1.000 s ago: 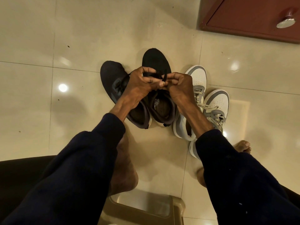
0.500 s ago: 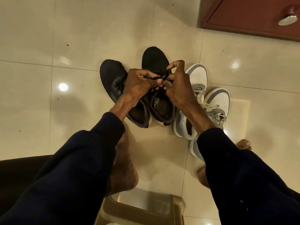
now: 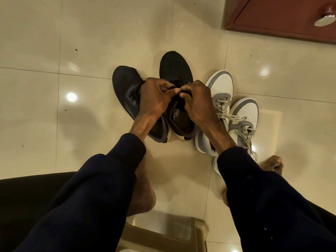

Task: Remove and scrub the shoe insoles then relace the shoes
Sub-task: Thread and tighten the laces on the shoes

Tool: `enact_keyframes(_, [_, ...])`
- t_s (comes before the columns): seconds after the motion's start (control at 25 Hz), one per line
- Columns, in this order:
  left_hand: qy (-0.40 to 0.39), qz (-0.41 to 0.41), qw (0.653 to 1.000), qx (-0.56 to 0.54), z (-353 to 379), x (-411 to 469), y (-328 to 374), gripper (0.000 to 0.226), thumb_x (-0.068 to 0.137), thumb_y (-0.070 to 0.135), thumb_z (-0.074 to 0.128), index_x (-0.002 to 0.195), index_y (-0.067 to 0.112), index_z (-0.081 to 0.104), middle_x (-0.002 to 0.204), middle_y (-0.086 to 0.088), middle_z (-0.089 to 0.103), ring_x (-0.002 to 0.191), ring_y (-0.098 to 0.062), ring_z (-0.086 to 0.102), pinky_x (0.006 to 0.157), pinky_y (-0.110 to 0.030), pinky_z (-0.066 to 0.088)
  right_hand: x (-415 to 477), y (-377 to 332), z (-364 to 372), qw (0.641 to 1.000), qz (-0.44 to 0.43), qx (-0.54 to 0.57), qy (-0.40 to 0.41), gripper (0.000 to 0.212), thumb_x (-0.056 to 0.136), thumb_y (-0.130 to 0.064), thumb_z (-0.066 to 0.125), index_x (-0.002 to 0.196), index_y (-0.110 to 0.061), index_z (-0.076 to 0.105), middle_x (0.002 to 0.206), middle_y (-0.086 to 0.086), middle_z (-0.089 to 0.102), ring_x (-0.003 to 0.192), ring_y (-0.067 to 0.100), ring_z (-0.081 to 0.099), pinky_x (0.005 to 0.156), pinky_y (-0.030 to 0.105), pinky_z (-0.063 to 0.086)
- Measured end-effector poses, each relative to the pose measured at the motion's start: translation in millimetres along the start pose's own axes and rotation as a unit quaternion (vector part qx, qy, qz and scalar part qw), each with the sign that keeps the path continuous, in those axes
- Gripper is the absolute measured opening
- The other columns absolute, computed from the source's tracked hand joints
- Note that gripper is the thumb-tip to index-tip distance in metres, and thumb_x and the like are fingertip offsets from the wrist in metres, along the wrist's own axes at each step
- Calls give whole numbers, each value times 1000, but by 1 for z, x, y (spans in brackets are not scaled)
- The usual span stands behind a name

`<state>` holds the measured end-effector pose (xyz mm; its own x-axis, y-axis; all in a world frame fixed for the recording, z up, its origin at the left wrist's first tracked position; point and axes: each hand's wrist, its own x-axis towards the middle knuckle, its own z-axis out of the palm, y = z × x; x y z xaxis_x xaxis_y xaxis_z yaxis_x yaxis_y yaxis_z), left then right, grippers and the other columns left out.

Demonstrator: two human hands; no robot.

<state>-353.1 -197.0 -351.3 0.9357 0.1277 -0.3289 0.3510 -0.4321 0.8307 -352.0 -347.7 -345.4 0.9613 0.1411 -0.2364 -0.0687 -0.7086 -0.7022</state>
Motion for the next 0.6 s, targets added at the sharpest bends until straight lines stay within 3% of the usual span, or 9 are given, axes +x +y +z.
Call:
enact_keyframes(0.08, [-1, 34, 999, 33, 1, 0, 0, 14, 91, 22, 77, 96, 9, 80, 90, 2, 77, 78, 1, 70, 73, -8, 51, 1, -3, -2, 999, 42, 29, -14, 16, 97, -13, 65, 108, -10, 77, 104, 9, 73, 90, 8, 61, 78, 6, 45])
enact_keyframes(0.12, [-2, 35, 999, 34, 2, 0, -1, 13, 93, 22, 76, 97, 9, 79, 91, 3, 76, 80, 2, 69, 75, -7, 50, 1, -5, -3, 996, 70, 56, -12, 16, 96, -11, 67, 109, -10, 77, 105, 6, 75, 90, 5, 63, 81, 5, 48])
enact_keyframes(0.24, [-14, -11, 1000, -17, 7, -1, -1, 15, 94, 20, 74, 101, 7, 77, 92, 1, 76, 81, -4, 72, 77, -15, 56, 0, -7, -9, 973, 152, 173, 19, 22, 90, -11, 75, 112, -13, 73, 95, -1, 76, 83, 4, 73, 83, 28, 61])
enact_keyframes(0.32, [-10, -56, 996, -68, 8, -1, -1, 16, 94, 20, 74, 101, 6, 77, 89, 0, 77, 79, -7, 75, 75, -20, 59, -3, -7, -12, 957, 178, 228, 22, 36, 87, -9, 78, 119, -16, 61, 86, -3, 76, 77, 3, 74, 78, 24, 61])
enact_keyframes(0.44, [13, -94, 991, -98, 10, 2, 3, 15, 91, 22, 79, 97, 8, 80, 85, -2, 79, 78, -11, 76, 77, -27, 62, -5, -7, -10, 965, 138, 223, 16, 40, 81, -4, 80, 113, -16, 60, 94, -1, 74, 79, 2, 71, 69, 16, 57])
enact_keyframes(0.6, [20, -145, 981, -124, 10, 3, 9, 11, 87, 24, 82, 83, 14, 82, 77, -1, 78, 73, -15, 76, 74, -28, 63, -9, -9, -4, 984, 53, 161, 49, 25, 78, -5, 84, 97, -9, 69, 92, -8, 70, 82, -7, 66, 73, 6, 49])
